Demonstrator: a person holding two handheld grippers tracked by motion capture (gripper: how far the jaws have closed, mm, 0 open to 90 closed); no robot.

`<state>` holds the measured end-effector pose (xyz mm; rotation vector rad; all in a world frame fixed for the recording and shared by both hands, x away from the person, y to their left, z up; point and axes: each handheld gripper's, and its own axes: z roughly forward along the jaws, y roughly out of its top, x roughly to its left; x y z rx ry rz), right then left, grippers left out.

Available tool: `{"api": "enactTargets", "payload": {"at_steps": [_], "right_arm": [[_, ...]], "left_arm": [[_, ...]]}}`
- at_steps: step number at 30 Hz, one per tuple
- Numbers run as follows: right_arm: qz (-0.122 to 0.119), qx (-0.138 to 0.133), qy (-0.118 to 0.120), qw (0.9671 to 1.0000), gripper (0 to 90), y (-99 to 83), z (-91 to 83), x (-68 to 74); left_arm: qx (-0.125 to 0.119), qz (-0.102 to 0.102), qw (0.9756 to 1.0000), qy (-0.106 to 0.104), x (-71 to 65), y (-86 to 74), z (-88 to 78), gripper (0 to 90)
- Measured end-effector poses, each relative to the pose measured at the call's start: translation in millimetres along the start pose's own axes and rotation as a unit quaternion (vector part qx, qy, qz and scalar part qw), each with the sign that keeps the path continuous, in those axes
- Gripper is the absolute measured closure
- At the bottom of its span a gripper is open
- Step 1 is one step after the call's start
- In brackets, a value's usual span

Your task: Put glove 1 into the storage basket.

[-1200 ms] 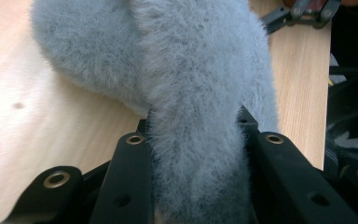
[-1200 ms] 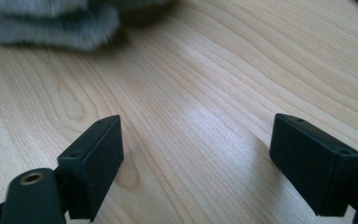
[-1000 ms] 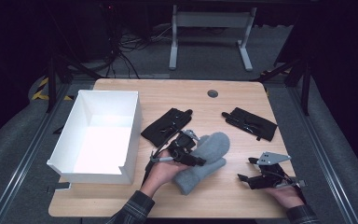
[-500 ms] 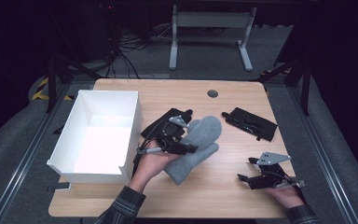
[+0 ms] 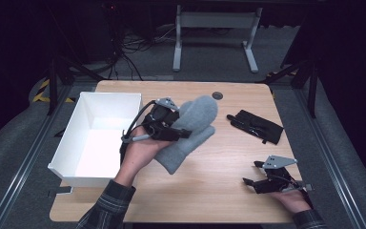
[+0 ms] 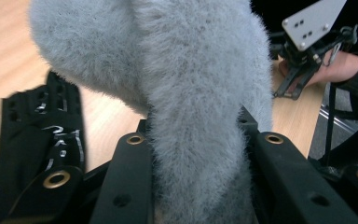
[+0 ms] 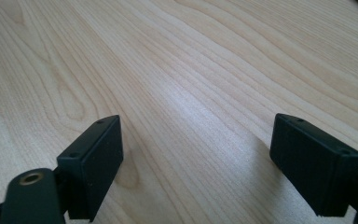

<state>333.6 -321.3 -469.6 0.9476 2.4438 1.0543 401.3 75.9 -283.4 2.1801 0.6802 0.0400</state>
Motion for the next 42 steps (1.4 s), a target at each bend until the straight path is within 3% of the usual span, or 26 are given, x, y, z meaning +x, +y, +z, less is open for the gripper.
{"api": "enactTargets", "payload": {"at_steps": [12, 23, 32, 38, 42], "right_arm": [[0.0, 0.0, -0.001, 1.0, 17.6, 0.0, 0.0, 0.0], [0.0, -0.001, 0.0, 1.0, 17.4, 0.0, 0.2, 0.2], [0.0, -0.001, 0.0, 1.0, 17.4, 0.0, 0.2, 0.2], [0.001, -0.001, 0.0, 1.0, 17.2, 0.0, 0.2, 0.2], [0.001, 0.0, -0.001, 1.0, 17.0, 0.1, 0.3, 0.2]], "left_arm": [[-0.024, -0.015, 0.9989, 0.036, 19.3, 3.2, -43.3, 70.1], [-0.042, -0.041, 0.996, 0.068, 37.4, -9.7, -79.0, 70.1], [-0.049, -0.066, 0.9919, 0.097, 53.2, -26.2, -108.6, 70.1], [-0.061, -0.097, 0.9872, 0.111, 69.3, -45.6, -123.4, 70.0], [-0.056, -0.12, 0.9835, 0.124, 80.7, -59.2, -127.0, 70.0]]}}
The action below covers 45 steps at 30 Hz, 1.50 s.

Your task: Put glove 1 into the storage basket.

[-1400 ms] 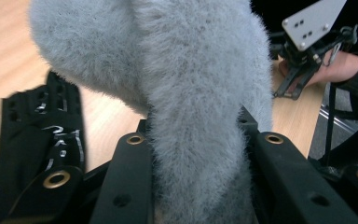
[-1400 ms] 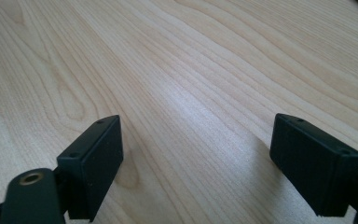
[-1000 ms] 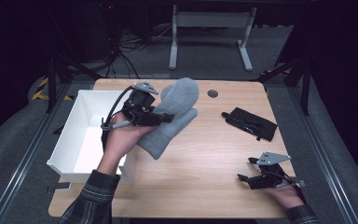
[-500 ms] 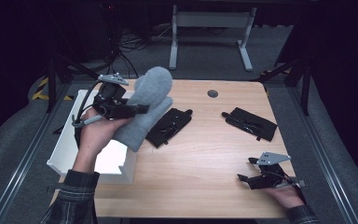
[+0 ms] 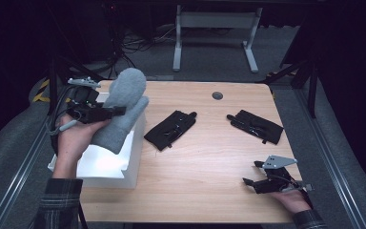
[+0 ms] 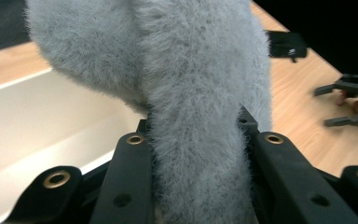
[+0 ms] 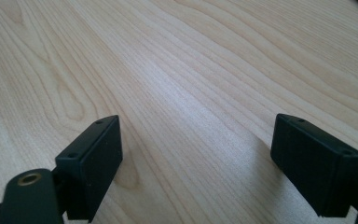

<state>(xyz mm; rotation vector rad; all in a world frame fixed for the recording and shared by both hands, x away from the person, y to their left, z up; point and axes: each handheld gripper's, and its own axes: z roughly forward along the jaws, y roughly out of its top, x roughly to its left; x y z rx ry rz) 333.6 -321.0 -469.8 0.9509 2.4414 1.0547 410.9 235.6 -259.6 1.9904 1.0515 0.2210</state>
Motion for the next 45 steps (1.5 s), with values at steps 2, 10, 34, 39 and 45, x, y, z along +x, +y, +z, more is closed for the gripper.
{"api": "enactTargets", "payload": {"at_steps": [2, 10, 34, 39, 45], "right_arm": [[0.0, 0.0, 0.0, 1.0, 16.9, 0.0, 0.0, 0.0], [0.0, 0.0, -0.001, 1.0, 16.7, 0.0, 0.1, 0.0], [0.002, 0.001, -0.002, 1.0, 16.2, 0.2, 0.3, -0.2], [0.002, 0.001, -0.002, 1.0, 16.2, 0.2, 0.3, -0.2], [0.002, 0.001, -0.002, 1.0, 16.2, 0.2, 0.3, -0.2]], "left_arm": [[0.001, -0.01, 0.9999, 0.007, 7.7, -6.1, 0.0, 70.0], [0.024, -0.06, 0.9972, 0.038, 34.3, -37.5, 18.0, 70.0], [0.113, -0.162, 0.9782, 0.063, 90.6, -112.4, 83.0, 69.1], [0.148, -0.167, 0.9712, 0.084, 95.3, -115.9, 93.7, 68.0], [0.145, -0.166, 0.9713, 0.089, 95.0, -116.2, 93.7, 61.5]]}}
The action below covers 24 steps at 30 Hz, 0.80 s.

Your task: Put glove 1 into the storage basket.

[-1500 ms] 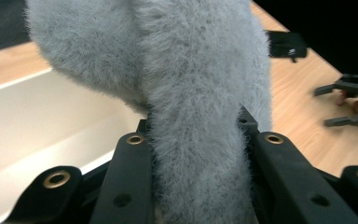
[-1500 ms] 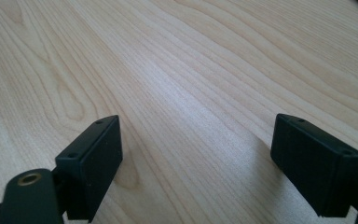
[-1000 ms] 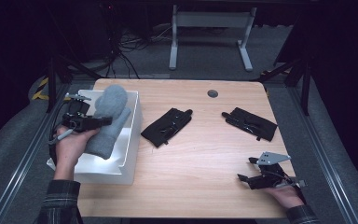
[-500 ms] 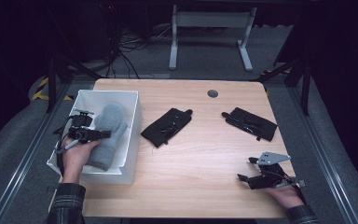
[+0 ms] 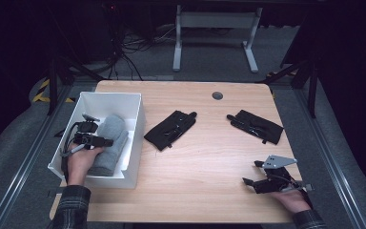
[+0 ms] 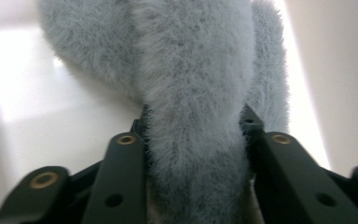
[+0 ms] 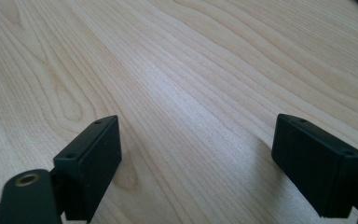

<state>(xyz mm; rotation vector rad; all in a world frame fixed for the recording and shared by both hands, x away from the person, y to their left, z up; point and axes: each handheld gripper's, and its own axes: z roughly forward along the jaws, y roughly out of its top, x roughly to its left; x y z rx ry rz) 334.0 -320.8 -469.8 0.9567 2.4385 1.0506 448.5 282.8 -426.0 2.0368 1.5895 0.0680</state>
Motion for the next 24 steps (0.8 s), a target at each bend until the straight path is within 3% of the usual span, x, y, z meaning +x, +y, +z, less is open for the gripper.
{"api": "enactTargets", "payload": {"at_steps": [3, 7, 8, 10, 13, 20, 24], "right_arm": [[0.0, 0.0, 0.0, 1.0, 16.2, 0.0, 0.0, 0.0], [0.0, 0.0, 0.0, 1.0, 16.2, 0.0, 0.0, 0.0], [0.0, 0.0, 0.0, 1.0, 16.2, 0.0, 0.0, 0.0], [0.0, 0.0, 0.0, 1.0, 16.2, 0.0, 0.0, 0.0], [0.0, 0.0, 0.0, 1.0, 16.2, 0.0, 0.0, 0.0], [0.0, 0.0, 0.0, 1.0, 16.2, 0.0, 0.0, 0.0], [0.0, 0.0, 0.0, 1.0, 16.2, 0.0, 0.1, -0.1]], "left_arm": [[-0.008, -0.008, 0.9999, 0.002, 0.2, 1.3, -4.4, 44.4], [-0.014, -0.002, 0.9997, 0.02, -5.9, 4.0, -11.4, 33.6], [-0.02, 0.005, 0.9995, 0.024, -8.5, 5.2, -15.0, 26.5], [-0.038, 0.01, 0.9987, 0.032, -14.3, 8.6, -25.0, 22.7], [-0.049, 0.018, 0.998, 0.036, -19.6, 11.5, -33.3, 20.4], [-0.074, 0.043, 0.9961, 0.021, -37.4, 18.9, -55.3, 18.0], [-0.086, 0.074, 0.9935, 0.006, -56.4, 24.3, -66.0, 17.0]]}}
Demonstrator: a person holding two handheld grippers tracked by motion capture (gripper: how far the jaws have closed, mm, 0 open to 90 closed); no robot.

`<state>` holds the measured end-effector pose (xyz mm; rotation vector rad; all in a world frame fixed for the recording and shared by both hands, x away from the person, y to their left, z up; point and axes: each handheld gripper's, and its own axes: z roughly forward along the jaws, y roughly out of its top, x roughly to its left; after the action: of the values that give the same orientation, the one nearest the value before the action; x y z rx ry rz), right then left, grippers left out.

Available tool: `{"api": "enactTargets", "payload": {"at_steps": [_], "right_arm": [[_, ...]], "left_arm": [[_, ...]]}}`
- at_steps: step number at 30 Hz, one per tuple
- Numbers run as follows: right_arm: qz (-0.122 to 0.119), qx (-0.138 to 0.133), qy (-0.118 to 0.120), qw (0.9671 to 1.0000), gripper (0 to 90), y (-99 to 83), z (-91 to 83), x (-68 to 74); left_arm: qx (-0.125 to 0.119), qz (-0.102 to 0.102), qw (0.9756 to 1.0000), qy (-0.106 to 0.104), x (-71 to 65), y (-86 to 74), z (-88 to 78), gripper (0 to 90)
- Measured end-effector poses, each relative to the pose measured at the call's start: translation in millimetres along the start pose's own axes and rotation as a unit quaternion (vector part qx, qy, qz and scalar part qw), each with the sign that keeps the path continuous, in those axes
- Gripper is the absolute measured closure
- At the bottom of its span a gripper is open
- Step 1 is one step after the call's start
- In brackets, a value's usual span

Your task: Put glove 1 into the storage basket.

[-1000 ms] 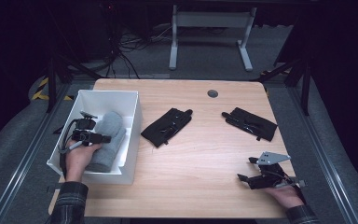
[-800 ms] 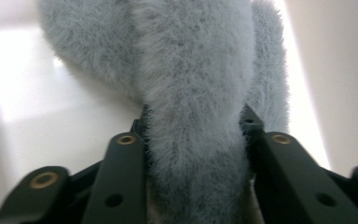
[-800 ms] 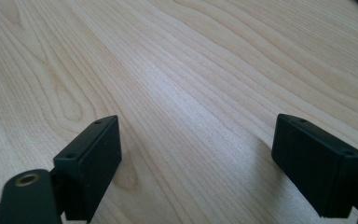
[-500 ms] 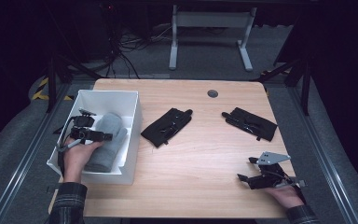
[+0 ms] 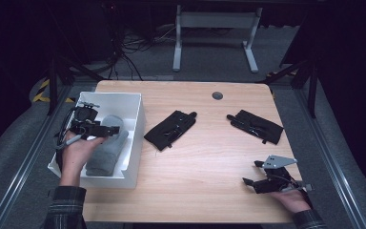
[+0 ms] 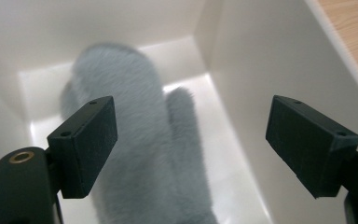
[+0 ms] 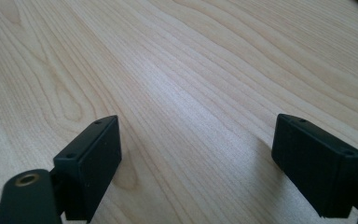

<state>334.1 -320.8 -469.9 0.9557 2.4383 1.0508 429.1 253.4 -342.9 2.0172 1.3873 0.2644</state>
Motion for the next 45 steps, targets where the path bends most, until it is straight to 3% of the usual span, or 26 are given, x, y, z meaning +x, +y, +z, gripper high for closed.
{"api": "enactTargets", "payload": {"at_steps": [5, 14, 26, 37, 45], "right_arm": [[0.0, 0.0, 0.0, 1.0, 16.2, 0.0, -0.1, 0.1], [0.0, 0.0, 0.0, 1.0, 16.2, 0.0, -0.1, 0.1], [0.0, 0.0, 0.0, 1.0, 16.2, 0.0, -0.1, 0.1], [0.0, 0.0, 0.0, 1.0, 16.0, 0.0, -0.1, 0.2], [0.0, 0.0, 0.0, 1.0, 16.0, 0.0, 0.0, 0.2]], "left_arm": [[-0.014, 0.021, 0.9996, -0.015, -18.9, 8.2, -3.2, 14.6], [-0.033, 0.058, 0.9966, -0.048, -61.0, 20.0, -0.7, 10.1], [-0.026, 0.12, 0.9889, -0.084, -122.3, 27.4, 23.4, 0.6], [-0.012, 0.147, 0.9842, -0.098, -154.3, 20.1, 49.1, 0.3], [0.002, 0.163, 0.9817, -0.099, -168.8, 7.5, 71.4, 0.3]]}}
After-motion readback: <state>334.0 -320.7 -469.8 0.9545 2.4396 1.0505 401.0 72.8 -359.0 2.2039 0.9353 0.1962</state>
